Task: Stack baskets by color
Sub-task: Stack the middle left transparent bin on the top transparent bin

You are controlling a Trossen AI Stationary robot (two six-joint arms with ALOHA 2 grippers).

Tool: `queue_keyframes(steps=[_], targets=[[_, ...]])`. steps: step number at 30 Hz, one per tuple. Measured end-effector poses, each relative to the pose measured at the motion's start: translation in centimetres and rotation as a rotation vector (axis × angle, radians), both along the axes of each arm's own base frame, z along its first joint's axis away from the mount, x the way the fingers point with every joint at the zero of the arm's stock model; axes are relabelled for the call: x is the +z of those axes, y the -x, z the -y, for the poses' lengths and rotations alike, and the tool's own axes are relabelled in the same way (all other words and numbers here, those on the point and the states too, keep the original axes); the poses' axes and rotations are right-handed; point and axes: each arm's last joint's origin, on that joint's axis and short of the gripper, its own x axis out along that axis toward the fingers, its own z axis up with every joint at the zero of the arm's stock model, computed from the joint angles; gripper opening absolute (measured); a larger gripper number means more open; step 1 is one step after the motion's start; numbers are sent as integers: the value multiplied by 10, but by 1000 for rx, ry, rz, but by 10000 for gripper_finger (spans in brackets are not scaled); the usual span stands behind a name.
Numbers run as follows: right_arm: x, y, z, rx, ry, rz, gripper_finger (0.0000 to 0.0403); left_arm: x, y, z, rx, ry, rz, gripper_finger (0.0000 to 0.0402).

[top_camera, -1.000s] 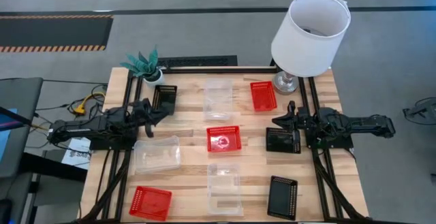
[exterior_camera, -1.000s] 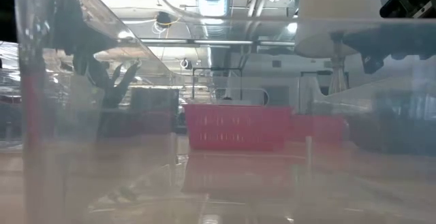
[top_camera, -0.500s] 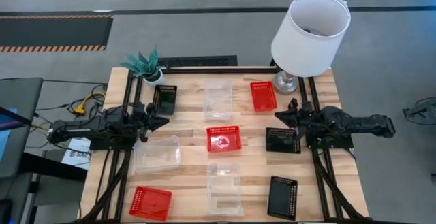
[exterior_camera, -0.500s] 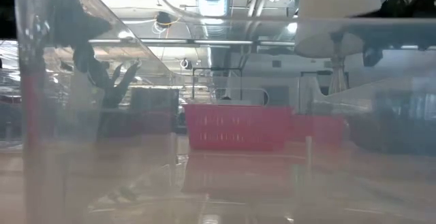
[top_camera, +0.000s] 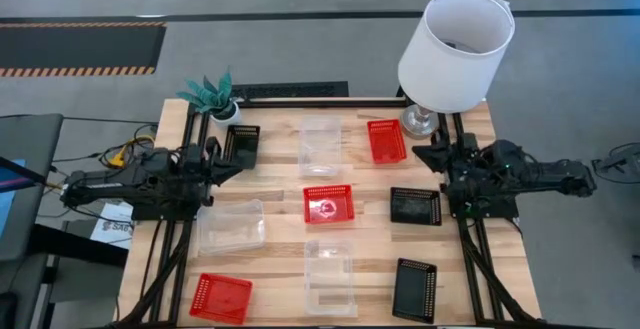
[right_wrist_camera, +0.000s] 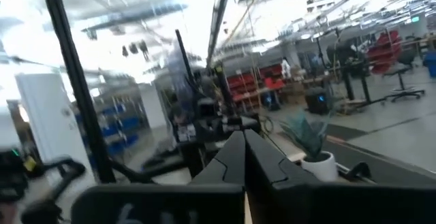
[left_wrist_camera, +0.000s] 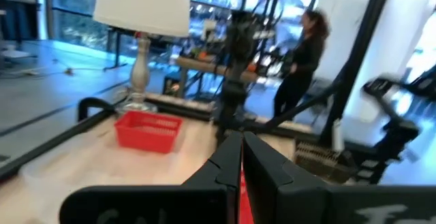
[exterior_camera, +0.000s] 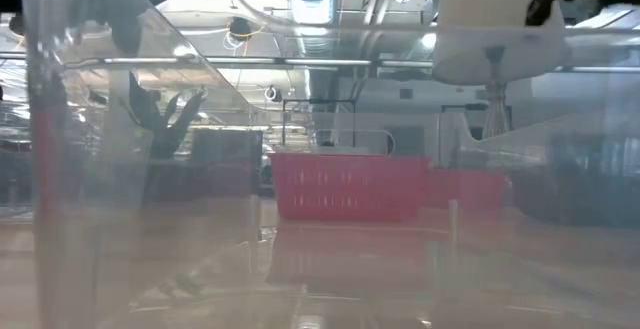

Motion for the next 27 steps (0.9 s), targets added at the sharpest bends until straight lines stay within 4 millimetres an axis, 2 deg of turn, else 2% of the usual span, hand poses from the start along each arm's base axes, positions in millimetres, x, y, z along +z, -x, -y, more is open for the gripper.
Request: queue_keyframes(steps=[5,11,14,21,27], targets=[[33,-32,-1,39,33,-76,6,27,-9,-2,45,-80,-123,2],[71,-68,0,49,34,-101,38,54,-23,-5,125,-146,-307,4],[89,-85,0,48,34,-97,50,62,-29,-6,134,-191,-351,18],[117,-121,11,-23,19,-115,54,64,-40,-6,109,-198,-389,98],[116,-158,13,-15,-28,-325,59,58,-50,-6,79,-174,-439,187]])
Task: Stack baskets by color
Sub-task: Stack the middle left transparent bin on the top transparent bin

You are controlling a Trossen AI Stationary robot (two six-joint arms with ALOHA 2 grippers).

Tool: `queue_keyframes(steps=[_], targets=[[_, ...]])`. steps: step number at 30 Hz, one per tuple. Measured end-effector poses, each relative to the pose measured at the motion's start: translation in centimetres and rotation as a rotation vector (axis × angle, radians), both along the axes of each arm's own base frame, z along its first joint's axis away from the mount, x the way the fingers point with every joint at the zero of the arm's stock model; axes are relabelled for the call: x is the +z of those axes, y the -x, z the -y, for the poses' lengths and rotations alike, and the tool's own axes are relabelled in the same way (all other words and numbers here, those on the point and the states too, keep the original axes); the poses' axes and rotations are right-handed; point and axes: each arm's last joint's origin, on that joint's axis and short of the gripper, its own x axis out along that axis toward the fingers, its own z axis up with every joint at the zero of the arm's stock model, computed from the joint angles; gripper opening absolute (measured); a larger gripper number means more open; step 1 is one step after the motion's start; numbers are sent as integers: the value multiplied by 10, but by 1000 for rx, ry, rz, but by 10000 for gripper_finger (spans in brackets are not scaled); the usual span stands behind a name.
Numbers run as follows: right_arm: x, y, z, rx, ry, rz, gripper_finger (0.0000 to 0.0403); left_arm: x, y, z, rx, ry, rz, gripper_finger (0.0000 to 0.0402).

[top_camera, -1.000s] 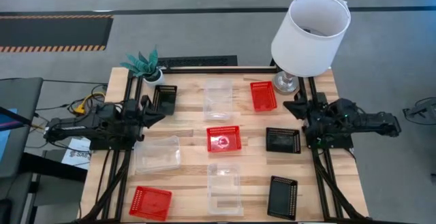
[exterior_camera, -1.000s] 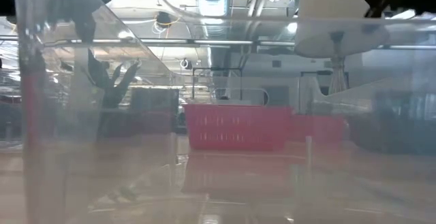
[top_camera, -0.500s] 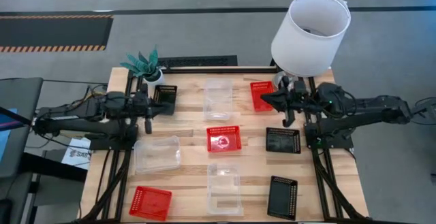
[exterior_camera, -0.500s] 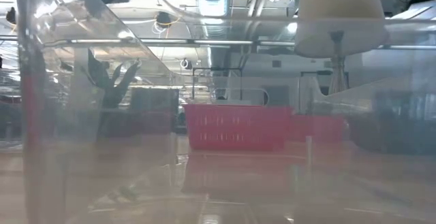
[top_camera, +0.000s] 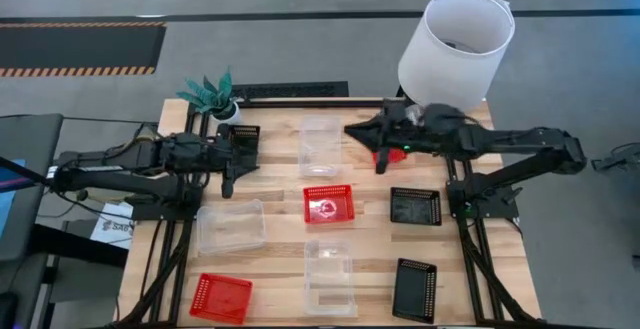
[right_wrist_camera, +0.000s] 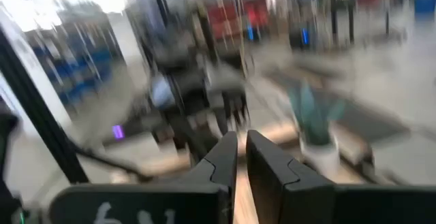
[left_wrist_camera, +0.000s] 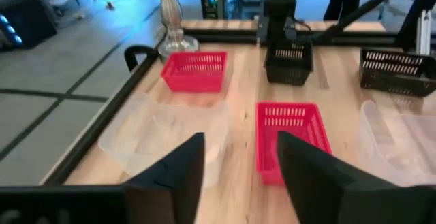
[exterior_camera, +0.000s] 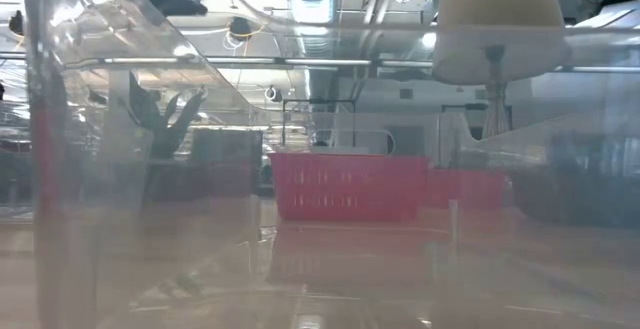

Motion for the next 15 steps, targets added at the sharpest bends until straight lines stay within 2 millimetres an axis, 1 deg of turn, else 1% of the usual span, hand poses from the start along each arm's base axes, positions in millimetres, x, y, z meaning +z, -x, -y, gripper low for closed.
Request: queue_keyframes(steps=[4,7,10,12,15], targets=[[-9,-19,3,-17,-85,-225,78,-5,-6,0,14,34,-62,232],[-15,-28,4,-30,-136,-361,103,1,-10,-1,32,65,-123,256],[-19,-33,3,-30,-144,-457,136,9,-14,-2,91,89,-208,272],[-22,-35,0,-25,-150,-487,161,14,-18,-3,140,123,-248,278],[-28,-35,-1,-41,-212,-530,197,13,-20,-4,221,203,-349,280]])
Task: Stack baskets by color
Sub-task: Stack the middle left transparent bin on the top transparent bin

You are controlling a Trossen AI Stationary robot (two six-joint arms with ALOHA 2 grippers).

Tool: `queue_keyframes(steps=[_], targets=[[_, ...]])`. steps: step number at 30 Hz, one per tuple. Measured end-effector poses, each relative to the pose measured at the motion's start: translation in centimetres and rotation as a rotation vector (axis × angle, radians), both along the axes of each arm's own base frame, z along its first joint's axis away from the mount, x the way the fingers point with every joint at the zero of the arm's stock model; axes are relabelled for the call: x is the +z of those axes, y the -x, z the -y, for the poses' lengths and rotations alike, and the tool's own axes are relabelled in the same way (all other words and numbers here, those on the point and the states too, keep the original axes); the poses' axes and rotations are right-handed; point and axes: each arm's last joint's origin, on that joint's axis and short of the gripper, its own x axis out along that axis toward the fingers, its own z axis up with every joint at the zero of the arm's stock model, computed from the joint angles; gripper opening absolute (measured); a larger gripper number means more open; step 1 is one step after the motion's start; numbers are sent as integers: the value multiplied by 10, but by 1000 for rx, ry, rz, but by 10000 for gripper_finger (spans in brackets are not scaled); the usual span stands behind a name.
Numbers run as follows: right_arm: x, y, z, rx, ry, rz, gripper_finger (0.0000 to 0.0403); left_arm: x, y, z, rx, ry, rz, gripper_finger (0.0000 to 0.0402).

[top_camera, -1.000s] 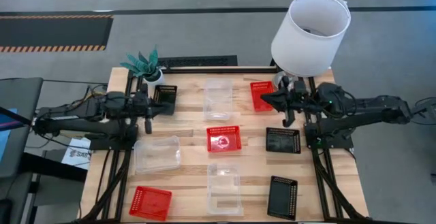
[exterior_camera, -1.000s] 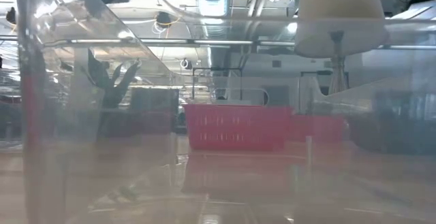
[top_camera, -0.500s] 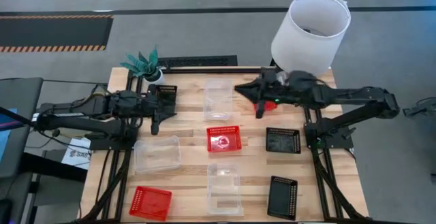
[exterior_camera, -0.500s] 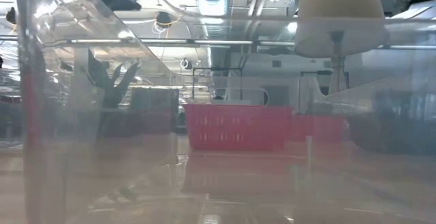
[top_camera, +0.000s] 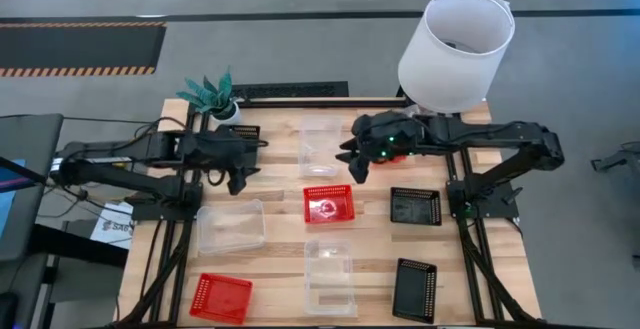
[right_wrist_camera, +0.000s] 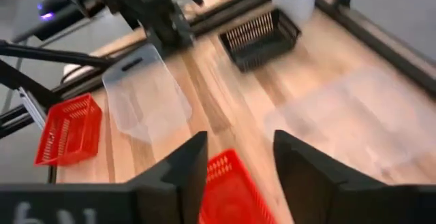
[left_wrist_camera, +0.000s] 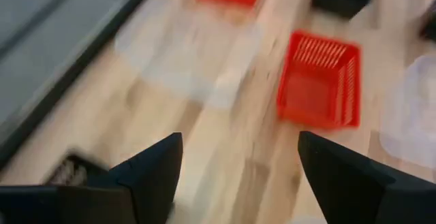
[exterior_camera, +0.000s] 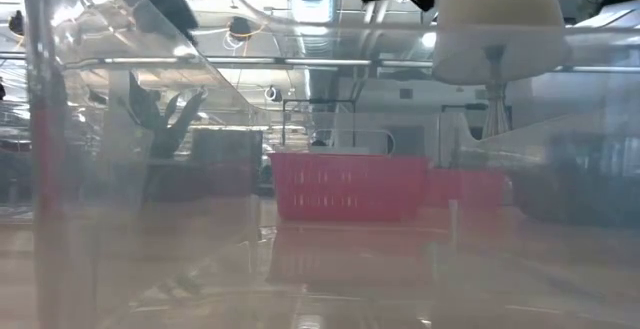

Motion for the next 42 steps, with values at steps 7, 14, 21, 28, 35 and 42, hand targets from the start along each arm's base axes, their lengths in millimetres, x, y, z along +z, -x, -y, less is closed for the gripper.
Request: queue_keyframes(steps=[7,14,21,28,35,42], targets=[[-24,-6,-4,-6,-38,-171,248,-16,6,0,231,188,-185,281],[-48,-9,-11,19,-39,-352,250,-32,5,11,96,206,-378,280],[-52,-5,-13,64,-35,-422,249,-74,2,29,-106,191,-524,277],[-36,15,-23,125,36,-415,249,-109,0,38,-219,104,-561,277],[-35,30,-26,96,4,-363,249,-124,-7,41,-259,125,-618,277],[-28,40,-24,-48,-102,-308,249,-140,-18,45,-377,141,-691,277]])
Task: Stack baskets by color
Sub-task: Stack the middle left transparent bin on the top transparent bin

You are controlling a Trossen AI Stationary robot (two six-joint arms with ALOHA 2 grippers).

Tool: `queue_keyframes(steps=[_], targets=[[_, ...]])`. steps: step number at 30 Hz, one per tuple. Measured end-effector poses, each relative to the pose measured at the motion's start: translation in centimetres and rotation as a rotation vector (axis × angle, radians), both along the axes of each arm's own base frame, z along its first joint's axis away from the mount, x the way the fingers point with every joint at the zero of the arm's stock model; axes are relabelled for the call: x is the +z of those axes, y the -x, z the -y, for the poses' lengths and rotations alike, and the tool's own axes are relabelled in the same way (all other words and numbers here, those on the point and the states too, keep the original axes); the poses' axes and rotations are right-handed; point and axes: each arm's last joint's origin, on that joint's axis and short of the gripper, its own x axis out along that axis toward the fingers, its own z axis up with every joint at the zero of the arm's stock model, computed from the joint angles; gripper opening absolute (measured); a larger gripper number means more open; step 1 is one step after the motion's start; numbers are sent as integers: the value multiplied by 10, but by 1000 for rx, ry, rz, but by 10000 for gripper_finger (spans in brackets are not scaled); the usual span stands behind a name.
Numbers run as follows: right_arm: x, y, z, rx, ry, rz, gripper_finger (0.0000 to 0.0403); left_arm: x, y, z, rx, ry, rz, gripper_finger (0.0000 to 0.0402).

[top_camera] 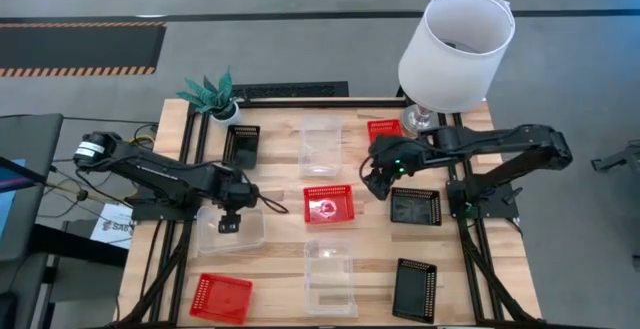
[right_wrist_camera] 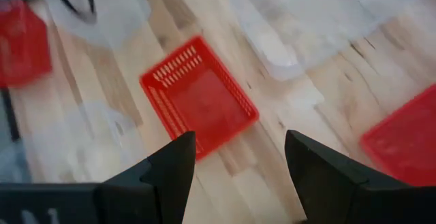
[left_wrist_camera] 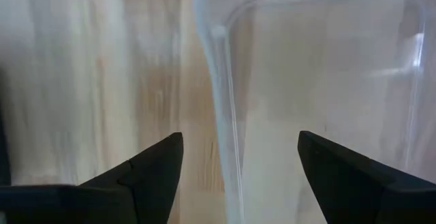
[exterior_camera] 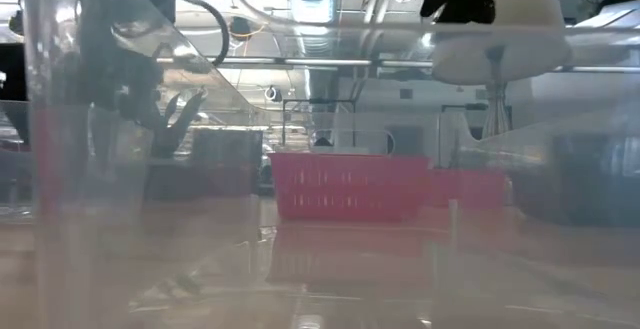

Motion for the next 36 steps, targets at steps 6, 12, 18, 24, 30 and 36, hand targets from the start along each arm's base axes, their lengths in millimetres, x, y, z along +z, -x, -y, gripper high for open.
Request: queue_keyframes(steps=[6,12,18,24,30,36], targets=[[11,13,-8,-44,-3,53,249,-20,-7,1,-9,-11,-113,265],[28,34,-6,-45,68,124,249,-33,-13,4,-28,21,-189,164],[47,70,-2,30,181,164,249,-8,-33,4,-82,21,-149,14],[63,118,3,23,241,228,249,69,-71,-7,-210,-97,34,1],[76,152,7,-47,231,357,249,149,-101,-31,-511,-364,302,0],[78,161,10,-163,177,408,249,188,-117,-75,-745,-737,416,0]])
